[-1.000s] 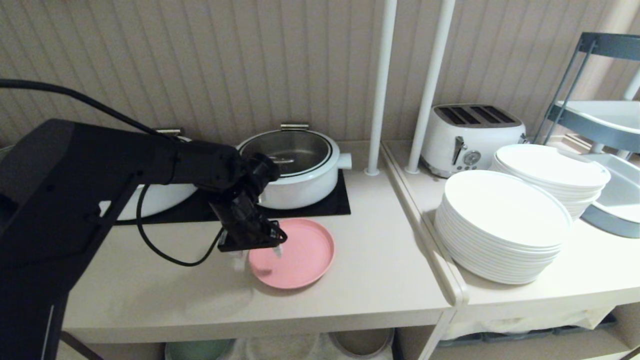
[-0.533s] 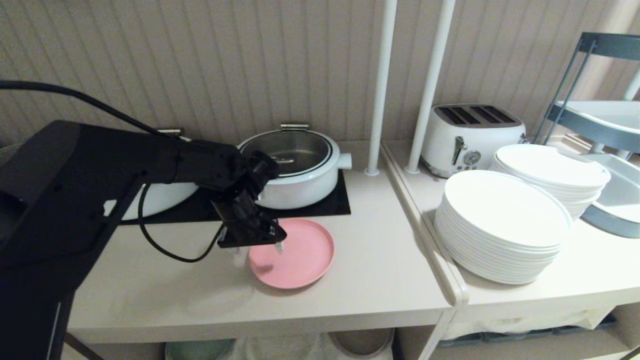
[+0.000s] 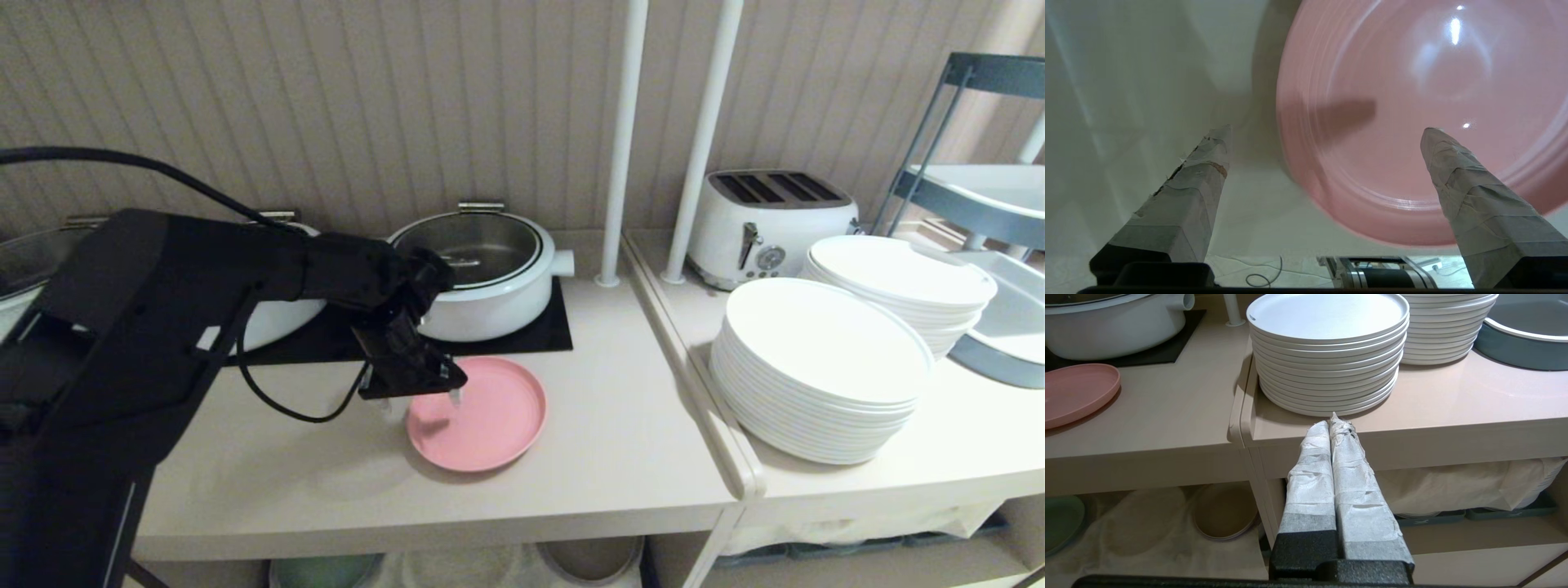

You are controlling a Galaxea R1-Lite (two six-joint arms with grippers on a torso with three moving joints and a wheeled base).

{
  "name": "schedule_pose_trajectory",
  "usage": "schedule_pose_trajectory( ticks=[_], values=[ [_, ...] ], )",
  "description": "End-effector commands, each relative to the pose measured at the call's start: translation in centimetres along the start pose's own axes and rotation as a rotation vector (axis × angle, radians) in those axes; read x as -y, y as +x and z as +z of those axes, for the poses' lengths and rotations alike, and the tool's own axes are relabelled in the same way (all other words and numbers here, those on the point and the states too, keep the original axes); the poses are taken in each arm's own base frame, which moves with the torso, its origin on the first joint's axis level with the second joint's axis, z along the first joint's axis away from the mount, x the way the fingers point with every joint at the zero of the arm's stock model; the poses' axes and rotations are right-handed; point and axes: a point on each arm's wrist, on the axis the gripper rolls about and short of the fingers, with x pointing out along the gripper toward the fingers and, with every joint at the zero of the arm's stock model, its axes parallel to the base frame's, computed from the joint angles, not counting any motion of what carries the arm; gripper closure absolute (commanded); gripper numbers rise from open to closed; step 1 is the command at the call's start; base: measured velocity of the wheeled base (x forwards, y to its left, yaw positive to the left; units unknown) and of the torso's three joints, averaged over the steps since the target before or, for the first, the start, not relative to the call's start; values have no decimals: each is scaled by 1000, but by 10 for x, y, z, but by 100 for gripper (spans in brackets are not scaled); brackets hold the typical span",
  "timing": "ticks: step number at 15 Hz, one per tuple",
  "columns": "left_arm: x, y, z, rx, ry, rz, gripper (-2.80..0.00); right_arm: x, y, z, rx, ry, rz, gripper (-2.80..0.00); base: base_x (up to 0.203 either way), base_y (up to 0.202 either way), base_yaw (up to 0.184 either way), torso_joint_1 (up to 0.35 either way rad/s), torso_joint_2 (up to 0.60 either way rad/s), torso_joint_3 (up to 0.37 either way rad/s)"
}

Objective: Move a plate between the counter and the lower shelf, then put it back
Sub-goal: Pick up the plate

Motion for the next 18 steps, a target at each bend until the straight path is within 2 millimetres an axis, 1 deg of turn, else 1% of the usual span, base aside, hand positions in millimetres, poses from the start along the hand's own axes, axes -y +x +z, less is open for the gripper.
schedule_pose_trajectory(
  ticks=[1, 5, 8, 10, 16, 17, 18],
  values=[
    [1, 15, 0, -28, -1, 21, -280, 0, 0, 0, -2, 0, 0, 0, 0, 0, 0, 0, 0, 0],
    [2, 32, 1, -31, -5, 40, -280, 0, 0, 0, -1, 0, 0, 0, 0, 0, 0, 0, 0, 0],
    [3, 40, 2, -30, -5, 39, -280, 0, 0, 0, -1, 0, 0, 0, 0, 0, 0, 0, 0, 0],
    [3, 43, 2, -36, -5, 42, -280, 0, 0, 0, -2, 0, 0, 0, 0, 0, 0, 0, 0, 0],
    [4, 43, 2, -36, -5, 39, -280, 0, 0, 0, -1, 0, 0, 0, 0, 0, 0, 0, 0, 0],
    [3, 43, 3, -35, -6, 38, 0, 0, 0, 0, -2, 0, 0, 0, 0, 0, 0, 0, 0, 0],
    [3, 42, 4, -29, -7, 37, 0, 0, 0, 0, 0, 0, 0, 0, 0, 0, 0, 0, 0, 0]
  ],
)
